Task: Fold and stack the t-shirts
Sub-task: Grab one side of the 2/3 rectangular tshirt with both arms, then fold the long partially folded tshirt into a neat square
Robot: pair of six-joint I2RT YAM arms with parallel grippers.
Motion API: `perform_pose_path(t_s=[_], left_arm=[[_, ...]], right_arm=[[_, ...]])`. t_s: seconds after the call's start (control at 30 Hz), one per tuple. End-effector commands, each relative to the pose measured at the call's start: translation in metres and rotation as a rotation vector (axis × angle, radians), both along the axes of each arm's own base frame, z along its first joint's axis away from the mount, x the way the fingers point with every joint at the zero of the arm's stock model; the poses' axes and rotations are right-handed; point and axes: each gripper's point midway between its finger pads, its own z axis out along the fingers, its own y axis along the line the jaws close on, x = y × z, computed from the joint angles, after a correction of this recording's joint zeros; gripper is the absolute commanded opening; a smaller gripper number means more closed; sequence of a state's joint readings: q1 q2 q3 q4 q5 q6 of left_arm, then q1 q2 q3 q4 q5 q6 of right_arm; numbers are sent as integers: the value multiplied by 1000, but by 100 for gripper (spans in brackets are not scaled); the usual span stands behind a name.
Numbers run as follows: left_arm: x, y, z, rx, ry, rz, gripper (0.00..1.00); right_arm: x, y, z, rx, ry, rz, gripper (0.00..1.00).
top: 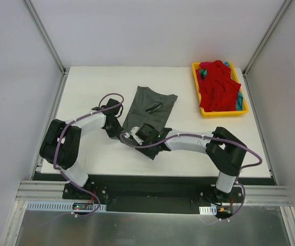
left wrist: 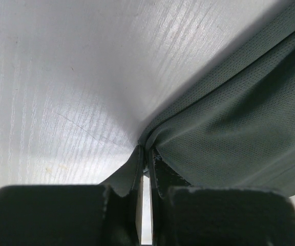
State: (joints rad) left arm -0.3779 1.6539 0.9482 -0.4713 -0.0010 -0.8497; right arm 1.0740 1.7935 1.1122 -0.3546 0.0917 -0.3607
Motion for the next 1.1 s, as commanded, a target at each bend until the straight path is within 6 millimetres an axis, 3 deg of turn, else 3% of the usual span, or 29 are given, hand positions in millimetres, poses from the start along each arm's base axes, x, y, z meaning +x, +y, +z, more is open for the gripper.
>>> perform_pose_path(t_s=[0.0, 0.1, 0.17, 0.2, 0.37, 0.47, 0.7, 0.87, 1.0, 1.07], left_arm=[[-21, 14, -15, 57, 59, 32, 0], [-19, 15, -13, 56, 49, 46, 0], [-20, 18, -10, 69, 45, 58, 0], [-22, 21, -8, 81, 42, 73, 0], [-43, 57, 22, 187, -46, 193, 0], [-56, 82, 47, 232, -149, 296, 0], [-80, 102, 103, 168, -348, 372, 0], [-86, 103, 140, 88, -469, 382, 0], [-80, 90, 159, 7, -495, 378, 0], [-71, 84, 164, -3, -494, 368, 0]], right_arm=[[3, -6, -4, -60, -27, -5, 48], [-5, -2, -6, -56, 5, 9, 34], [-12, 3, -5, -48, 17, 18, 8], [-17, 4, -3, -42, 30, 22, 1], [-54, 18, 28, 61, 90, 64, 1], [-91, 41, 56, 236, 239, 108, 1], [-178, 83, 142, 572, 527, 298, 0], [-189, 84, 180, 665, 580, 300, 0], [-182, 78, 186, 688, 554, 261, 1], [-168, 73, 180, 687, 530, 194, 1]])
